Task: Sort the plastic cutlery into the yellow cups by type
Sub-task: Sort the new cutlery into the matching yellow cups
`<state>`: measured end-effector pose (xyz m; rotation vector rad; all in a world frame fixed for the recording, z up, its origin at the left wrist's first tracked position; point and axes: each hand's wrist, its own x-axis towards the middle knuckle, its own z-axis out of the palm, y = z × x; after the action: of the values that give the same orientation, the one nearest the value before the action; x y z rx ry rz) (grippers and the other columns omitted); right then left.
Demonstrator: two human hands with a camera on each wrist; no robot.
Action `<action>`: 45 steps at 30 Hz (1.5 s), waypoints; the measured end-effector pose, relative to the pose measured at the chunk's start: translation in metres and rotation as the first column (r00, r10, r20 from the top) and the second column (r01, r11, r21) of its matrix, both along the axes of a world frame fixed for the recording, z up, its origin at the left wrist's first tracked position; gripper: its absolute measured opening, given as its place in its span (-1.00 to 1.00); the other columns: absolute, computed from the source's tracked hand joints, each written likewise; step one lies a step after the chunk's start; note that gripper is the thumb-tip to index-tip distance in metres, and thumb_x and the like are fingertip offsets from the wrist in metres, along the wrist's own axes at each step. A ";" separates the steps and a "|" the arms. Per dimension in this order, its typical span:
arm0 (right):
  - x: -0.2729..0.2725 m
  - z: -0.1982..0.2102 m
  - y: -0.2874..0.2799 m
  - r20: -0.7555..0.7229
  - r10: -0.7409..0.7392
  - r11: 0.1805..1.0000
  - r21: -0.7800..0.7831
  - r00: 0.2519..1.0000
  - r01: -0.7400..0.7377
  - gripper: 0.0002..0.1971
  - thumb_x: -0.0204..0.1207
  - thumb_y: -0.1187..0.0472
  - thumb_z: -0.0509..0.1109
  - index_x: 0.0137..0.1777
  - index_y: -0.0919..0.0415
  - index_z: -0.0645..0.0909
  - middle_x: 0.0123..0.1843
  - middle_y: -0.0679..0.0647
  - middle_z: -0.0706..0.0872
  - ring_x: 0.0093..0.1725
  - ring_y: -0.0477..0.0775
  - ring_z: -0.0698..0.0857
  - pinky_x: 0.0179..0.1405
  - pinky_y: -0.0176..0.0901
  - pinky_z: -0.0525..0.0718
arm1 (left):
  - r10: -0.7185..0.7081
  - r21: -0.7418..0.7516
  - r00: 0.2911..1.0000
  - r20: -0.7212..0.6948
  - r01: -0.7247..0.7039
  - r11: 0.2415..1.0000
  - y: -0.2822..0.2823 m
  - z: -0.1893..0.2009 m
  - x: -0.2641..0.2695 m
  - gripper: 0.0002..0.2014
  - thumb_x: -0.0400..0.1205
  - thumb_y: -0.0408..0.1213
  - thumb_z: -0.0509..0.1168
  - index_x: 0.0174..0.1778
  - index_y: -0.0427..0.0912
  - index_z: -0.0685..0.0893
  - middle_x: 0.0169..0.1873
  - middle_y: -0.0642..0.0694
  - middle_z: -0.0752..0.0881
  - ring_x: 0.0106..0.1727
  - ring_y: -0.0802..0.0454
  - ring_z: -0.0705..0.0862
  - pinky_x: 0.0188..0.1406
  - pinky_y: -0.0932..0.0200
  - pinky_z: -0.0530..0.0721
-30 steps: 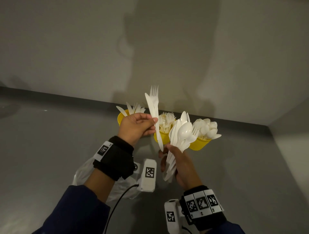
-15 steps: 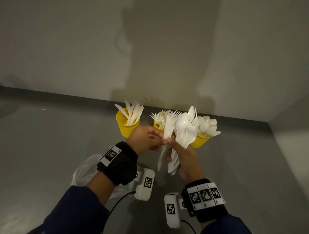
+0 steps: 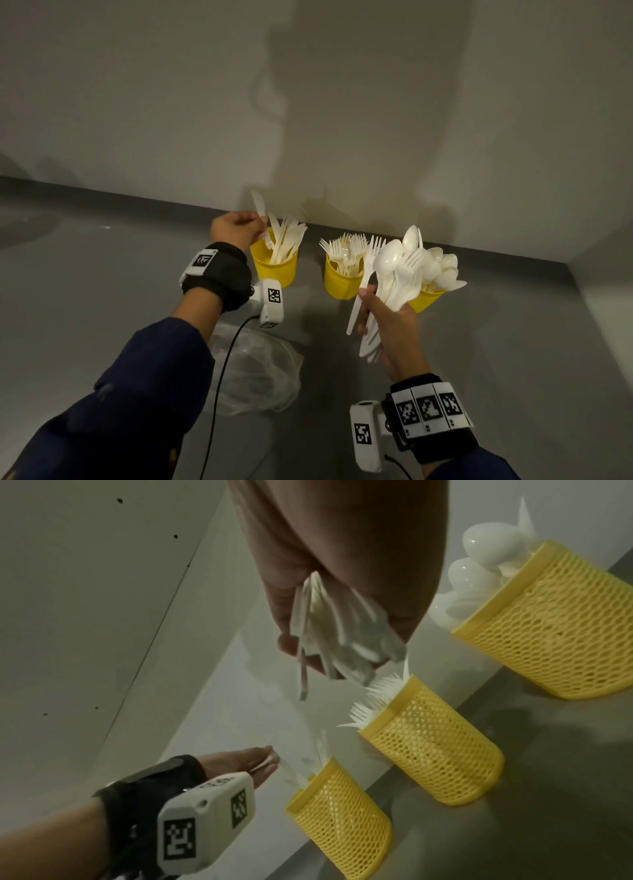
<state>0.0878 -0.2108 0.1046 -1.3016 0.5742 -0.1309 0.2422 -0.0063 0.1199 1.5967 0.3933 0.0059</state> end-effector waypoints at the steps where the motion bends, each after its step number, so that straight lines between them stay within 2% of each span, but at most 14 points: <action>1: 0.002 0.000 0.000 -0.001 0.001 1.000 -0.019 1.000 -0.001 -0.90 0.45 0.24 0.48 -0.08 0.19 0.65 -0.37 0.13 0.66 -0.52 0.03 0.57 -0.50 -0.15 0.58 | -0.018 0.018 1.000 -0.026 0.019 1.000 0.000 -0.006 0.003 -0.69 0.48 -0.47 0.40 0.15 -0.41 0.63 -0.09 -0.28 0.76 -0.29 0.05 0.70 -0.22 0.34 0.73; 4: 0.014 0.000 -0.003 0.000 -0.032 0.991 -0.131 0.999 0.032 -0.91 0.43 0.22 0.50 -0.22 0.16 0.64 -0.44 0.14 0.66 -0.53 0.07 0.60 -0.46 -0.12 0.60 | -0.028 0.010 0.995 -0.100 0.029 1.000 -0.001 -0.013 0.003 -0.51 0.45 -0.46 0.43 0.32 -0.33 0.54 0.21 -0.35 0.66 -0.07 -0.16 0.74 0.04 0.09 0.73; 7: 0.038 0.001 -0.010 0.034 -0.117 0.960 -0.252 0.993 0.122 -0.83 0.44 0.19 0.49 -0.25 0.28 0.63 -0.47 0.16 0.63 -0.61 -0.01 0.59 -0.58 -0.25 0.57 | 0.003 0.065 0.999 -0.041 -0.001 0.998 -0.005 -0.009 -0.009 -0.49 0.47 -0.42 0.43 0.35 -0.25 0.51 0.29 -0.25 0.58 -0.14 -0.13 0.71 -0.15 0.10 0.77; 10: 0.069 -0.001 -0.014 0.093 -0.201 0.916 -0.336 0.975 0.220 -0.70 0.44 0.14 0.48 -0.16 0.46 0.65 -0.48 0.21 0.64 -0.58 0.05 0.62 -0.61 -0.23 0.58 | -0.046 0.054 0.997 0.070 0.042 0.998 -0.020 -0.002 -0.035 -0.64 0.50 -0.42 0.40 0.22 -0.23 0.59 0.27 -0.22 0.55 -0.09 -0.11 0.68 -0.52 0.36 0.71; 14: 0.093 -0.015 -0.008 0.122 -0.172 0.847 -0.488 0.978 0.210 -0.82 0.38 0.08 0.46 -0.17 0.19 0.65 -0.22 0.28 0.77 -0.18 0.32 0.76 -0.10 0.19 0.73 | -0.110 0.012 0.990 0.093 0.110 0.994 -0.038 -0.001 -0.070 -0.80 0.51 -0.38 0.38 0.02 -0.10 0.65 0.12 -0.05 0.58 -0.27 0.15 0.64 -0.57 0.41 0.67; 17: 0.092 -0.027 -0.005 0.071 -0.099 0.791 -0.599 0.992 0.122 -0.75 0.44 0.14 0.43 0.01 0.31 0.65 -0.10 0.26 0.77 -0.10 0.23 0.72 -0.14 -0.07 0.60 | -0.172 0.000 0.980 0.101 0.173 0.985 -0.045 -0.003 -0.088 -0.83 0.52 -0.37 0.36 -0.01 -0.08 0.66 -0.11 0.05 0.64 -0.48 0.35 0.63 -0.58 0.41 0.65; 19: 0.084 -0.032 -0.007 0.032 -0.087 0.772 -0.629 0.996 0.088 -0.77 0.46 0.18 0.42 0.04 0.31 0.64 -0.07 0.25 0.76 -0.09 0.18 0.68 -0.16 -0.18 0.47 | -0.199 0.009 0.974 0.112 0.199 0.980 -0.047 -0.004 -0.093 -0.83 0.52 -0.36 0.37 -0.03 -0.04 0.66 -0.16 0.08 0.65 -0.46 0.29 0.62 -0.59 0.39 0.64; 23: 0.062 -0.031 -0.008 0.066 -0.122 0.842 -0.521 0.990 0.139 -0.87 0.41 0.17 0.46 -0.11 0.15 0.59 -0.24 0.19 0.73 -0.25 0.25 0.72 -0.19 0.07 0.70 | -0.228 0.035 0.966 0.120 0.225 0.974 -0.050 -0.003 -0.097 -0.85 0.52 -0.34 0.37 -0.07 0.00 0.66 -0.22 0.05 0.63 -0.47 0.24 0.57 -0.62 0.39 0.59; 25: 0.044 -0.022 -0.008 0.045 -0.072 0.918 -0.389 0.996 0.084 -0.87 0.42 0.19 0.48 -0.17 0.22 0.61 -0.42 0.14 0.65 -0.47 0.15 0.64 -0.40 -0.02 0.65 | -0.275 0.043 0.956 0.104 0.272 0.961 -0.055 -0.001 -0.100 -0.87 0.52 -0.33 0.37 -0.12 0.02 0.66 -0.25 0.03 0.63 -0.47 0.24 0.57 -0.63 0.41 0.56; 29: 0.010 -0.005 -0.003 0.068 0.111 0.986 -0.136 0.992 -0.101 -0.78 0.37 0.25 0.54 -0.06 0.28 0.61 -0.45 0.09 0.59 -0.55 0.03 0.53 -0.54 -0.17 0.52 | -0.444 0.048 0.891 0.097 0.441 0.896 -0.075 0.006 -0.110 -0.89 0.46 -0.30 0.44 -0.26 0.03 0.70 -0.34 0.02 0.68 -0.52 0.28 0.57 -0.67 0.42 0.51; 35: -0.009 0.013 0.005 0.072 0.235 0.955 -0.205 0.969 -0.216 -0.93 0.51 0.35 0.38 -0.20 0.25 0.59 -0.70 -0.04 0.58 -0.76 -0.09 0.48 -0.74 -0.30 0.44 | -0.485 0.037 0.869 0.102 0.484 0.874 -0.097 0.008 -0.125 -0.84 0.35 -0.25 0.54 -0.34 0.01 0.67 -0.44 0.02 0.64 -0.49 0.16 0.54 -0.51 0.34 0.54; 38: -0.014 0.013 0.001 0.102 0.254 0.950 -0.213 0.962 -0.229 -0.86 0.46 0.36 0.44 0.00 0.35 0.62 -0.61 -0.06 0.65 -0.71 -0.14 0.54 -0.67 -0.32 0.49 | -0.459 0.046 0.879 0.130 0.457 0.888 -0.098 0.008 -0.127 -0.87 0.36 -0.28 0.52 -0.39 -0.03 0.69 -0.50 0.05 0.65 -0.56 0.24 0.55 -0.52 0.34 0.55; 42: -0.018 0.009 -0.001 0.184 0.269 0.959 -0.138 0.945 -0.246 -0.55 0.27 0.29 0.47 0.17 0.43 0.59 -0.30 0.04 0.73 -0.51 -0.21 0.67 -0.54 -0.38 0.59 | -0.551 -0.065 0.824 0.133 0.561 0.825 -0.092 0.011 -0.124 -0.83 0.46 -0.39 0.42 -0.28 -0.49 0.71 -0.64 0.02 0.62 -0.55 0.22 0.57 -0.43 0.35 0.66; 45: -0.021 0.008 -0.003 0.185 0.274 0.960 -0.001 0.944 -0.279 -0.63 0.32 0.20 0.49 0.14 0.19 0.61 -0.36 0.02 0.75 -0.51 -0.05 0.68 -0.59 -0.21 0.63 | -0.601 -0.170 0.796 0.077 0.604 0.779 -0.088 0.013 -0.121 -0.86 0.53 -0.40 0.34 -0.34 -0.32 0.71 -0.66 0.10 0.62 -0.54 0.29 0.61 -0.42 0.43 0.67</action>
<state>0.0668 -0.2136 0.1131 -1.3166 0.2310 -0.0101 0.1214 -0.0941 0.1332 1.4715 -0.1514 -0.4982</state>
